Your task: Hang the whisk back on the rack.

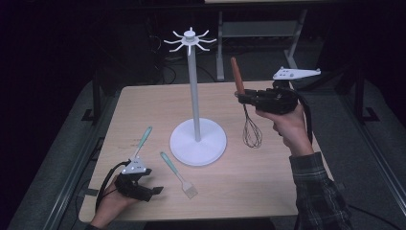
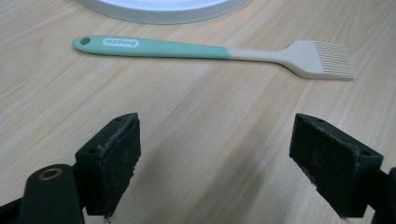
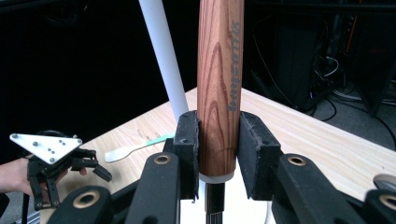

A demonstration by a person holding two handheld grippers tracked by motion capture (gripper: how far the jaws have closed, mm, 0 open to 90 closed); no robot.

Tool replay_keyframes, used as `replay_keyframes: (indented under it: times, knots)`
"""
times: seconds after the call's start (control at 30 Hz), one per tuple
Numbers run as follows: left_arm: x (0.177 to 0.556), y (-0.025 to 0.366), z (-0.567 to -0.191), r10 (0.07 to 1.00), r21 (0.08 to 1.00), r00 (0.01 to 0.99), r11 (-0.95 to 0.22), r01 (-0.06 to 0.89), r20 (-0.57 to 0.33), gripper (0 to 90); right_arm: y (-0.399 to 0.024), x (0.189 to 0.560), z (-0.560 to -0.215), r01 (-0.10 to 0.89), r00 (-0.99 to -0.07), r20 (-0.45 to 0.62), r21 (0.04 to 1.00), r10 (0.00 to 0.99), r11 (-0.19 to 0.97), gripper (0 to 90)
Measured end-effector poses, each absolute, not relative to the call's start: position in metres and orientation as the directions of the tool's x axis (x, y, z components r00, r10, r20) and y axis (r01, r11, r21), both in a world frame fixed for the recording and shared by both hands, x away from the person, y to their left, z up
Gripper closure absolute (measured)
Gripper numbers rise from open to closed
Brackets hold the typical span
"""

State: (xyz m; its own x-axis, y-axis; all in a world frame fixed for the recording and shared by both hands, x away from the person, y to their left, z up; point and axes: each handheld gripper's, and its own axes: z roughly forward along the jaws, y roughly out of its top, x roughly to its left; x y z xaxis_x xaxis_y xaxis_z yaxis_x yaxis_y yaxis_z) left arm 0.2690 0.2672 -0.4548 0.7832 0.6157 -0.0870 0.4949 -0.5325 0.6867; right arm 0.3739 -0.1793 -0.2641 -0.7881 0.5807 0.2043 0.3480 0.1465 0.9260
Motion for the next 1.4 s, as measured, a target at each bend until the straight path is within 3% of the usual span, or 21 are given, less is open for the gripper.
replay_keyframes:
  times: [0.9, 1.4]
  knots:
    - [0.269, 0.268, -0.454, 0.614, 0.68, 0.785, -0.54, 0.497, -0.086, 16.0, -0.156, 0.383, -0.213, 0.247, -0.826, 0.134, 0.959, 0.547, 0.139, 70.5]
    - [0.269, 0.269, -0.454, 0.612, 0.681, 0.786, -0.539, 0.496, -0.087, 16.0, -0.135, 0.392, -0.21, 0.241, -0.842, 0.12, 0.956, 0.527, 0.166, 70.5]
